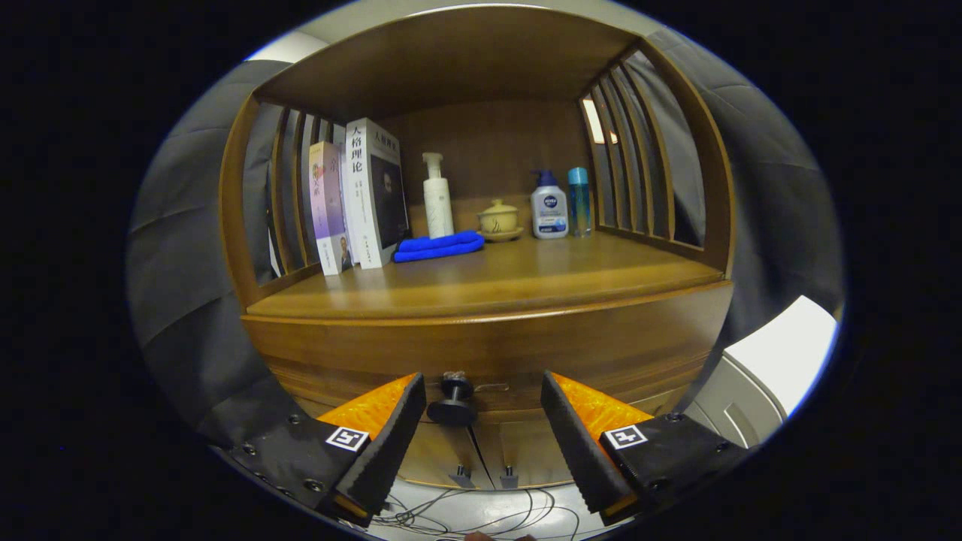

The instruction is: Pull open the drawer, take out the items inside it, and place them on the countertop above the cabinet.

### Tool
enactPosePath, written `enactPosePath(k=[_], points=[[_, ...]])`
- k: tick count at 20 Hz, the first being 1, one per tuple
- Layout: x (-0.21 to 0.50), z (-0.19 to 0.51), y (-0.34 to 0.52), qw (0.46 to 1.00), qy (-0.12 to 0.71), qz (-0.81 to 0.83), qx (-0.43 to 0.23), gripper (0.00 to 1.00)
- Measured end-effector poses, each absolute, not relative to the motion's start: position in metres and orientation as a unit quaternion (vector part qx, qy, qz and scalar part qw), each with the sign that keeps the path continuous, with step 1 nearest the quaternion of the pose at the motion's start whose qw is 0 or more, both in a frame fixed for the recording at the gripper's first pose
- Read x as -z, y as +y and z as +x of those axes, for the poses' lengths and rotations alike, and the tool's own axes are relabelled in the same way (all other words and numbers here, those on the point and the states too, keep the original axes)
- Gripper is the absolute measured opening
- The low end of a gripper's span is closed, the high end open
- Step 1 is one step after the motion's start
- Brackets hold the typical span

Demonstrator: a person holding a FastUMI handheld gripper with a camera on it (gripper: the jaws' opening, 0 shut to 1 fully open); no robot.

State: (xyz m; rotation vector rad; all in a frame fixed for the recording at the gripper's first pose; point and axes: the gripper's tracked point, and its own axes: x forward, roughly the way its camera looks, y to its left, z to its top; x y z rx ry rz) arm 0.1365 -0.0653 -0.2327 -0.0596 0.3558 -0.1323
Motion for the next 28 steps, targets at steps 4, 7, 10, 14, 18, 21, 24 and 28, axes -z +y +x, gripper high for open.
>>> enactPosePath(k=[4, 7, 10, 14, 18, 21, 24, 28], points=[[0.254, 0.144, -0.065, 0.978, 0.188, -0.061, 0.065, 0.98], [0.265, 0.147, -0.069, 0.975, 0.194, -0.075, 0.074, 0.98], [0.266, 0.154, -0.066, 0.977, 0.186, -0.082, 0.068, 0.84], [0.273, 0.156, -0.054, 0.976, 0.196, -0.085, 0.048, 0.55], [0.274, 0.155, -0.053, 0.978, 0.188, -0.084, 0.04, 0.42], [0.274, 0.151, -0.054, 0.976, 0.19, -0.1, 0.037, 0.27], [0.276, 0.152, -0.055, 0.976, 0.191, -0.101, 0.036, 0.28], [0.275, 0.138, -0.053, 0.975, 0.189, -0.106, 0.041, 0.27]])
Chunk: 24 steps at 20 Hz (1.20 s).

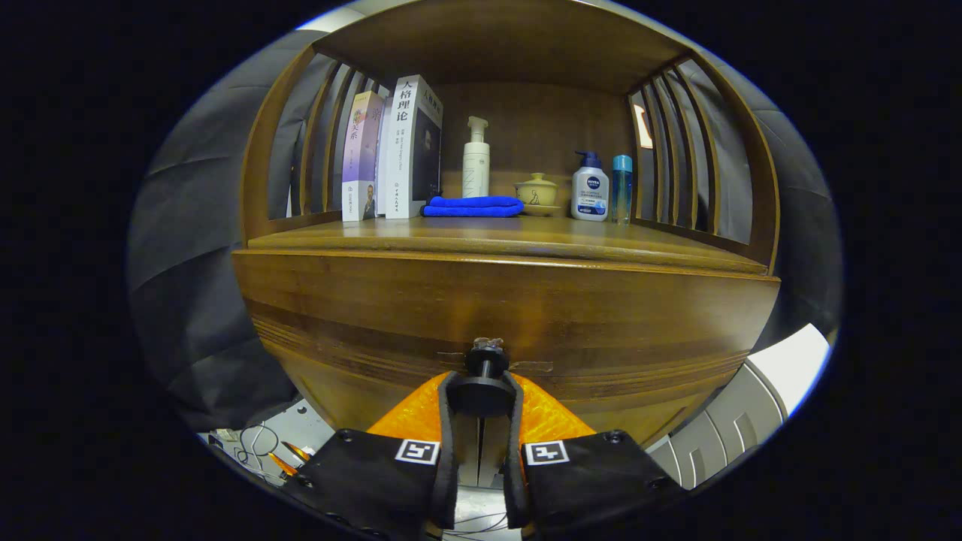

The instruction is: Pull open the drawer, take out the items inside it, and place them on the countertop above the cabinet.

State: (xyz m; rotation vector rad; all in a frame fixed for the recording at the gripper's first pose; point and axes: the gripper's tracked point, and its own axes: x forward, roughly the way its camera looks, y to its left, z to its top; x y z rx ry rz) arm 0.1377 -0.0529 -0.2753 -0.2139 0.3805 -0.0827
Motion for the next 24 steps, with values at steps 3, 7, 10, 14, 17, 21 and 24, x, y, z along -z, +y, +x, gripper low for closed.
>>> enactPosePath(k=[3, 7, 10, 14, 17, 21, 24], points=[[0.275, 0.122, -0.051, 0.974, 0.186, -0.12, 0.042, 0.27], [0.274, 0.096, -0.046, 0.975, 0.187, -0.117, 0.034, 0.27], [0.274, 0.076, -0.045, 0.974, 0.187, -0.127, 0.025, 0.27], [0.276, 0.052, -0.042, 0.973, 0.189, -0.13, 0.02, 0.27], [0.277, 0.038, -0.038, 0.972, 0.185, -0.142, 0.006, 0.27], [0.281, 0.02, -0.033, 0.97, 0.192, -0.148, -0.003, 0.27], [0.282, 0.008, -0.032, 0.968, 0.202, -0.147, -0.012, 0.27]])
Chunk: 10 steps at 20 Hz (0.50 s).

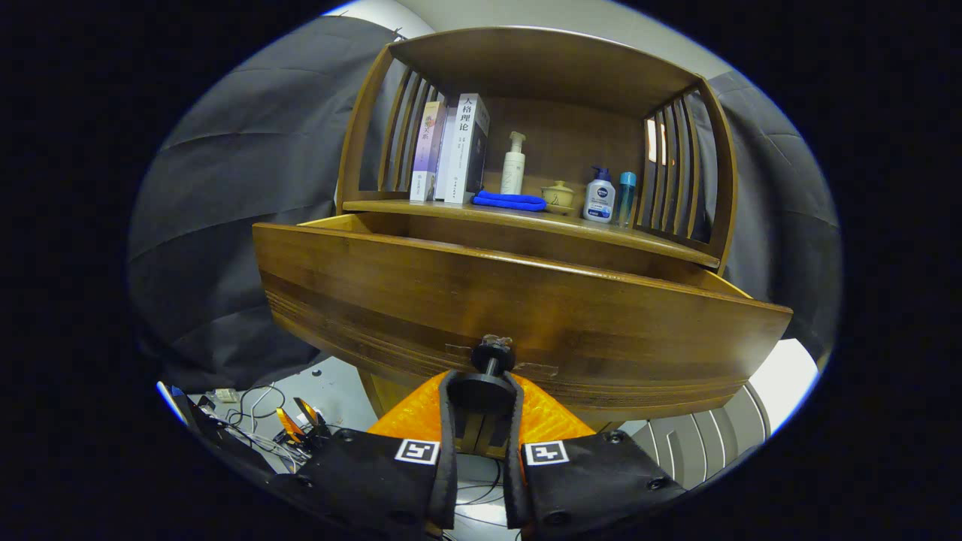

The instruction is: Pull open the drawer, take out the items inside it, and place them on the countertop above the cabinet.

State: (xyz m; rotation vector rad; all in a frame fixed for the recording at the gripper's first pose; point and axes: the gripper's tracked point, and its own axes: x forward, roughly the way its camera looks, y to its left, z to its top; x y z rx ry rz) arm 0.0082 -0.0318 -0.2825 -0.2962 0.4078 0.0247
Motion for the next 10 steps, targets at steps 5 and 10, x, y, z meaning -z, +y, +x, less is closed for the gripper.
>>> enactPosePath(k=[5, 10], points=[[0.282, -0.004, -0.028, 0.967, 0.199, -0.156, -0.026, 0.27], [0.285, -0.007, -0.031, 0.965, 0.227, -0.128, -0.033, 0.43]])
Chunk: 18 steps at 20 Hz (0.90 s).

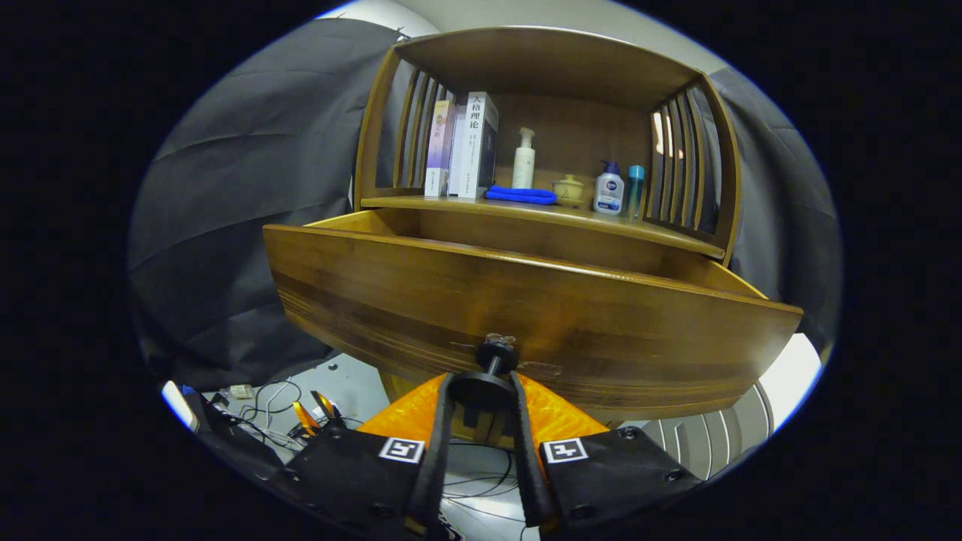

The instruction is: Pull open the drawer, take out the items inside it, and place them on the countertop above the cabinet.

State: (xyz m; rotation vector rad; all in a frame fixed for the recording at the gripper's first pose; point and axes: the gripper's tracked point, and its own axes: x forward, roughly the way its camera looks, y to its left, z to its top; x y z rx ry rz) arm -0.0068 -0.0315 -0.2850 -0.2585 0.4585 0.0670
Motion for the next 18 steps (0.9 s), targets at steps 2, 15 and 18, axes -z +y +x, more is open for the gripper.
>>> enactPosePath(k=[2, 15, 18], points=[[0.28, -0.011, -0.036, 0.963, 0.228, -0.137, -0.031, 0.62], [0.136, -0.024, -0.012, 0.981, 0.149, -0.087, -0.088, 1.0], [0.126, 0.002, -0.026, 0.98, 0.174, -0.073, -0.069, 1.0]])
